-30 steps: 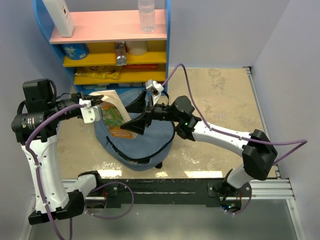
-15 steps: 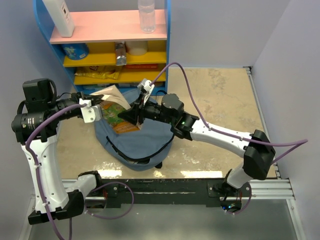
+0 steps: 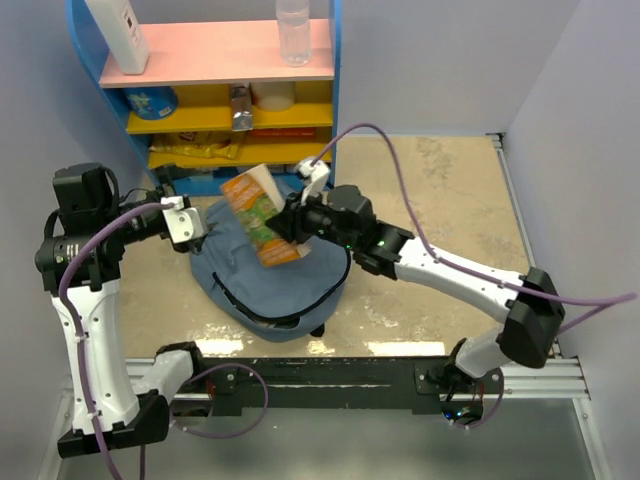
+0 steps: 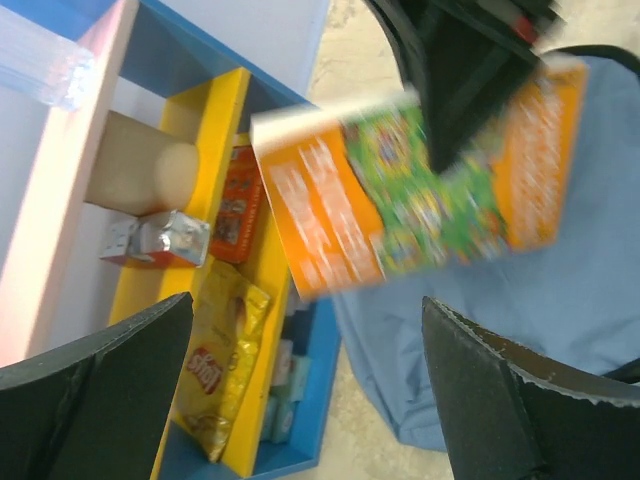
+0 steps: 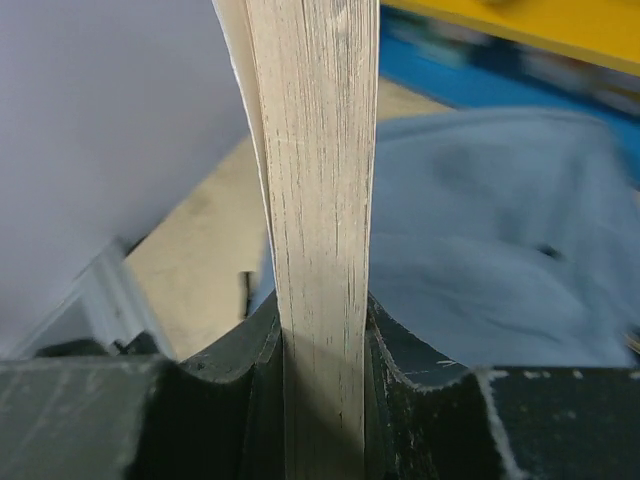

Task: Pack the student bag
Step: Pick up the book from the center of the board.

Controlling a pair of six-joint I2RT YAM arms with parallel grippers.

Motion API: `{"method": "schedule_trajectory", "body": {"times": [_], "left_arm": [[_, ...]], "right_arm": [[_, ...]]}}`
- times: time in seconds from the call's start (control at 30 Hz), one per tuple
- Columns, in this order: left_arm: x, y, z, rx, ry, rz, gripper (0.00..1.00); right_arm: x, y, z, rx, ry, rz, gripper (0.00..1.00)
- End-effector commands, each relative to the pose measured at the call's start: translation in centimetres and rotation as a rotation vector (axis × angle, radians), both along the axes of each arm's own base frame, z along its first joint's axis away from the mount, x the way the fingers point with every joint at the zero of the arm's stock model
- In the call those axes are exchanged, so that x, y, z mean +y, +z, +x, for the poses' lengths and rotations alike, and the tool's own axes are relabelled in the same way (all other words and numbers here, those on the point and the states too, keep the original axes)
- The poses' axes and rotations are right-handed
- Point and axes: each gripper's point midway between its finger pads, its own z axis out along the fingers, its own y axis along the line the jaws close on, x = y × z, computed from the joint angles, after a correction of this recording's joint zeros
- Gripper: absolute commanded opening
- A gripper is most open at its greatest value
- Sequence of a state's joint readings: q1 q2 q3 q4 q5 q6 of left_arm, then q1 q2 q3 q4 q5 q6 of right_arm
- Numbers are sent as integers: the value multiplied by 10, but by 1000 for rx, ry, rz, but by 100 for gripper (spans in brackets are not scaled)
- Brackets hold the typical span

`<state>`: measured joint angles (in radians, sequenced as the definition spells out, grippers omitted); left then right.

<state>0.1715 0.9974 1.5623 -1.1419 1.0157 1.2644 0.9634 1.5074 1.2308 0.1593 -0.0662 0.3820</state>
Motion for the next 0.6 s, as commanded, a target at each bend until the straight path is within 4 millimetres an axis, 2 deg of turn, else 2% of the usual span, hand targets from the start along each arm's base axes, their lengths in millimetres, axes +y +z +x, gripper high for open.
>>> {"method": "schedule_trajectory", "body": {"times": [0.0, 0.03, 0.07, 0.1, 0.17, 0.2, 0.23, 0.27, 0.3, 0.33, 0.37, 0.4, 0.5, 0.57], "left_arm": [[-15, -32, -5, 162, -57, -51, 100], [-19, -52, -4, 255, -70, -52, 100], [-20, -65, -4, 299, -69, -30, 100], [-30, -74, -9, 345, -101, -23, 100], [-43, -98, -12, 407, -120, 1, 100], [-62, -106, -22, 467, -149, -7, 100], [-72, -115, -18, 457, -147, -11, 100], [-77, -125, -18, 479, -119, 15, 100], [-101, -135, -35, 538, -179, 29, 100], [-112, -144, -37, 552, -192, 35, 100], [-120, -149, -41, 576, -192, 48, 100], [-139, -157, -57, 645, -234, 62, 100], [-157, -168, -72, 701, -266, 79, 100], [-158, -177, -68, 703, -226, 77, 100]], "right_arm": [[-119, 42, 61, 32, -455, 70, 0], [-139, 59, 56, 7, -492, 106, 0], [-154, 57, 55, 8, -535, 86, 0], [-172, 56, 57, 0, -618, 73, 0], [-201, 64, 47, 1, -690, 71, 0], [-214, 66, 45, 2, -738, 71, 0], [-223, 64, 41, 11, -762, 54, 0], [-233, 69, 34, 15, -783, 75, 0], [-239, 67, 32, 22, -798, 69, 0], [-244, 60, 28, 39, -812, 40, 0], [-250, 61, 23, 48, -820, 46, 0], [-254, 56, 20, 57, -829, 37, 0], [-267, 51, 9, 69, -846, 46, 0], [-273, 49, 5, 76, -861, 50, 0]]}}
